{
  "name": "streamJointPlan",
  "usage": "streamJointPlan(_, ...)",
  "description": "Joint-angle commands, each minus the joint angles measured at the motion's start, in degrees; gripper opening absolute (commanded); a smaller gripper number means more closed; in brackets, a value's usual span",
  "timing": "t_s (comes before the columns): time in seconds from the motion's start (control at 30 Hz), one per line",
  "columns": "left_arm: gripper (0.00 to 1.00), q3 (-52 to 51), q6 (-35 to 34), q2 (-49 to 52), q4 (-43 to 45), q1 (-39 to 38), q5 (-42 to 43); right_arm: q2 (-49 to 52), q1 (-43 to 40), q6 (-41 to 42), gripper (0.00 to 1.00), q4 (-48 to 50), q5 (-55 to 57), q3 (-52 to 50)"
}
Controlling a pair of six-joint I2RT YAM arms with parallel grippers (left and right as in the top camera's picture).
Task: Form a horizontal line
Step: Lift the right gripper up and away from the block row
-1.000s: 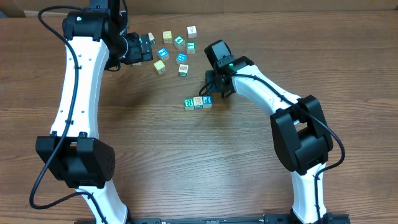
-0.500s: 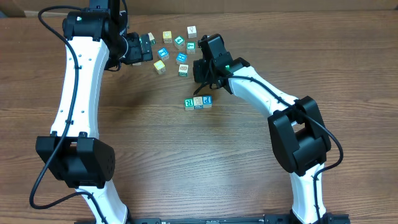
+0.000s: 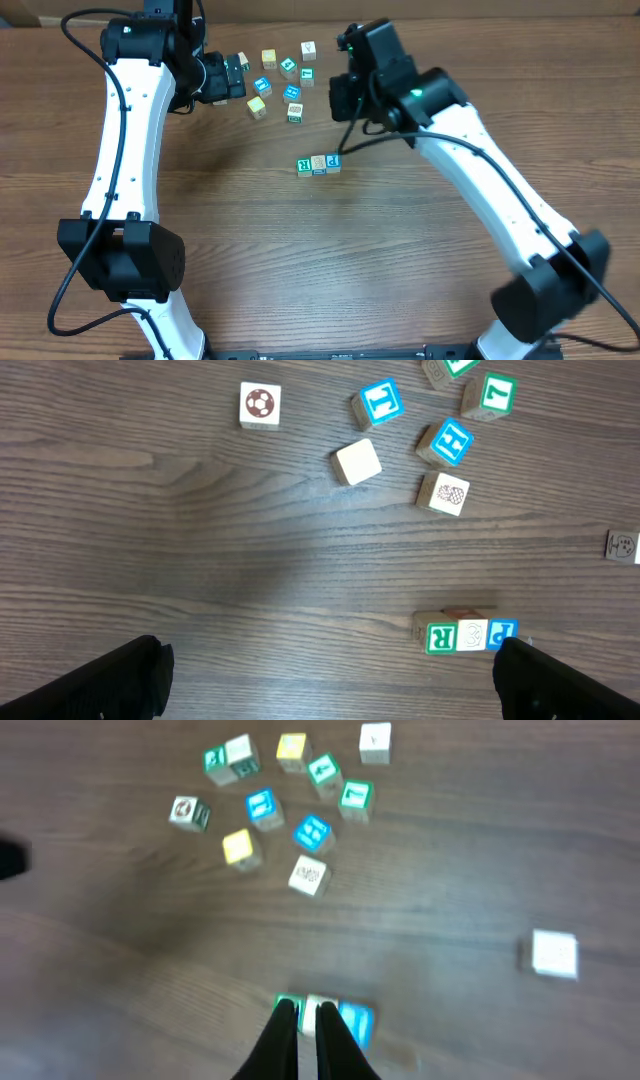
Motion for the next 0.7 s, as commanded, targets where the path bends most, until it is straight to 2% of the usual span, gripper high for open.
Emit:
streamJointPlan(0.0,1.0,0.4,-0.5,0.3,0.0,-0.4,-0.4,-1.5,0.1,0.0,0.04,-7.1,-8.5,0.7)
streamJointPlan(0.13,1.0,0.4,-0.5,0.3,0.0,-0.4,-0.4,-0.9,1.3,0.6,0.04,-13.6,-17.4,-4.5)
streamJointPlan(0.33,1.0,0.4,-0.5,0.3,0.0,-0.4,-0.4,-0.9,6.6,9.8,0.04,-9.2,-17.1,-14.6)
streamJointPlan(0.47,1.0,0.4,-0.5,0.3,0.0,-0.4,-0.4,-0.9,11.8,17.5,0.04,-3.1,-9.4,-20.2)
streamJointPlan(0.57,1.0,0.4,-0.5,0.3,0.0,-0.4,-0.4,-0.9,15.7,23.7,0.04,2.9,1.1,-24.3)
streamJointPlan(0.6,1.0,0.4,-0.5,0.3,0.0,-0.4,-0.4,-0.9,16.2,23.8,0.04,4.5,1.2,-24.9)
streamJointPlan(0.63,1.0,0.4,-0.5,0.3,0.0,-0.4,-0.4,-0.9,16.6,23.9,0.1,6.2,1.0,-25.5)
streamJointPlan(0.67,1.0,0.4,-0.5,0.3,0.0,-0.4,-0.4,-0.9,17.1,24.1,0.05,8.6,1.0,-26.3)
